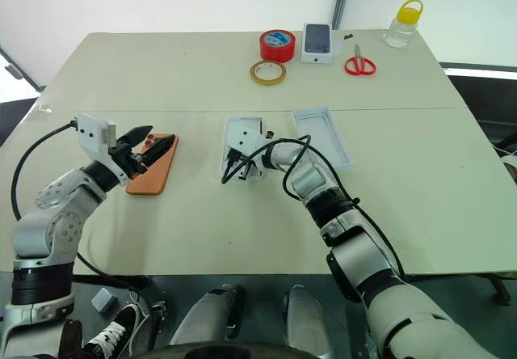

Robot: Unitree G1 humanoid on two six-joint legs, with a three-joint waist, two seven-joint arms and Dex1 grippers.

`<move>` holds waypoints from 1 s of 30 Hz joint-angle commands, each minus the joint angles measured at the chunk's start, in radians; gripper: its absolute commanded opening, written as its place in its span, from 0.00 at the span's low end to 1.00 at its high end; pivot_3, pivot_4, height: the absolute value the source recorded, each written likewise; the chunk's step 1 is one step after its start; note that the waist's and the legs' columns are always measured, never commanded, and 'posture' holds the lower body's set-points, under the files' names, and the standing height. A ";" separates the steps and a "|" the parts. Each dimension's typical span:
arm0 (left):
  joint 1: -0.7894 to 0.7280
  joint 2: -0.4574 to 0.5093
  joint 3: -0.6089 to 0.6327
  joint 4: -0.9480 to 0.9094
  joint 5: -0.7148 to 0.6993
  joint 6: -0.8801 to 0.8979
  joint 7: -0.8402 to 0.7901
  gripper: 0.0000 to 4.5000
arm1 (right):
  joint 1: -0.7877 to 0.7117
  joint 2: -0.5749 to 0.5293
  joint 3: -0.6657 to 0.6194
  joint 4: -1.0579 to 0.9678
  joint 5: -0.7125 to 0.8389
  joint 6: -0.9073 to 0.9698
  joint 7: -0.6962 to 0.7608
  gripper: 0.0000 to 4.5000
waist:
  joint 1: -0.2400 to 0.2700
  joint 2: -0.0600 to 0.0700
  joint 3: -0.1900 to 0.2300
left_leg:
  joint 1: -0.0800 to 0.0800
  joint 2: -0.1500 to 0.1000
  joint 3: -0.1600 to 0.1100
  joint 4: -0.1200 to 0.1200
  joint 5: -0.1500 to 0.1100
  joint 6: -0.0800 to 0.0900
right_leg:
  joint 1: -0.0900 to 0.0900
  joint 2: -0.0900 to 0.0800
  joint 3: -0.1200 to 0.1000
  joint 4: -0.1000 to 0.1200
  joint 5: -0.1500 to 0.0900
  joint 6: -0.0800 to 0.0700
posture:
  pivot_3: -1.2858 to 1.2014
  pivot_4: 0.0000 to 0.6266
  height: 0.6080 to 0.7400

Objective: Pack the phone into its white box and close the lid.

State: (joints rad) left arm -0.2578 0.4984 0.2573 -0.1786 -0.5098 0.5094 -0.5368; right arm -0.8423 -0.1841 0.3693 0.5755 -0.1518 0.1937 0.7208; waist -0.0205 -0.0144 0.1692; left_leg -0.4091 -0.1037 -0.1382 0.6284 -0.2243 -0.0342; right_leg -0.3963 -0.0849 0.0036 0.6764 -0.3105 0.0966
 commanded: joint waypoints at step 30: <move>-0.055 -0.023 -0.033 -0.011 0.028 -0.039 0.026 0.77 | -0.019 -0.101 -0.029 -0.216 -0.044 0.295 0.008 0.02 | 0.000 0.000 0.000 | 0.000 0.000 0.000 0.000 0.000 0.000 | 0.000 -0.001 0.000 0.000 0.000 0.000 | 0.52 0.24 1.00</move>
State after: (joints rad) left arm -0.2937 0.4718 0.2167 -0.1695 -0.4856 0.4917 -0.5130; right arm -0.8477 -0.2849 0.3353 0.4158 -0.1939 0.4797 0.7177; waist -0.0201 -0.0143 0.1692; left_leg -0.4092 -0.1040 -0.1382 0.6280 -0.2245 -0.0337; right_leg -0.3968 -0.0853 0.0036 0.6764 -0.3105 0.0966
